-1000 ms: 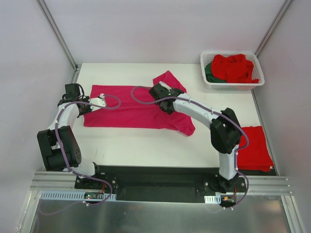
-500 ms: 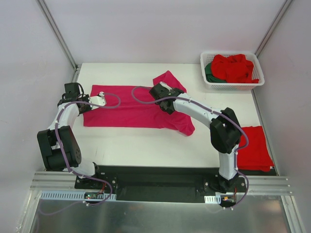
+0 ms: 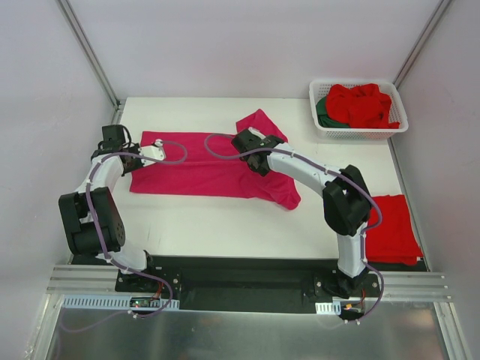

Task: Fold and stack the t-shirts

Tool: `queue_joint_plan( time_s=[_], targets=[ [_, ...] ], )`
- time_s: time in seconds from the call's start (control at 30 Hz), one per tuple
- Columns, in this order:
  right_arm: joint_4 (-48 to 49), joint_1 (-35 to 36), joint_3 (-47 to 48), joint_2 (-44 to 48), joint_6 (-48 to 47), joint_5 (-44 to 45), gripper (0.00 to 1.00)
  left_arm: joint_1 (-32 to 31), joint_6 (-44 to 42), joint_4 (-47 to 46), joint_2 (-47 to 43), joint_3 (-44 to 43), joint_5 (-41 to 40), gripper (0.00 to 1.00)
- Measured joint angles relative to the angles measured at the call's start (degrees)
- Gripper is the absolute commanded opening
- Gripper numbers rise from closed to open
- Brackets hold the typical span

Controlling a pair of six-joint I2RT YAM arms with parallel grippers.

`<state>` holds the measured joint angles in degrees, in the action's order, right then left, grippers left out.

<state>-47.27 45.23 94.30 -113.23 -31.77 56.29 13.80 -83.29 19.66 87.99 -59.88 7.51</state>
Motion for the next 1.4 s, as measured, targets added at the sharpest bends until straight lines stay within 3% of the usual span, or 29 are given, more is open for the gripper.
queue_joint_plan(
  time_s=[0.47,1.4],
  targets=[
    [-0.9,-0.7,0.1,-0.2,0.7,-0.1,0.01,-2.9,0.4,-1.2,2.9,-3.1,-0.1,0.0],
    [-1.4,-1.0,1.2,-2.0,1.1,-1.7,0.01,-3.0,0.4,-1.4,3.9,-3.0,-3.1,0.0]
  ],
)
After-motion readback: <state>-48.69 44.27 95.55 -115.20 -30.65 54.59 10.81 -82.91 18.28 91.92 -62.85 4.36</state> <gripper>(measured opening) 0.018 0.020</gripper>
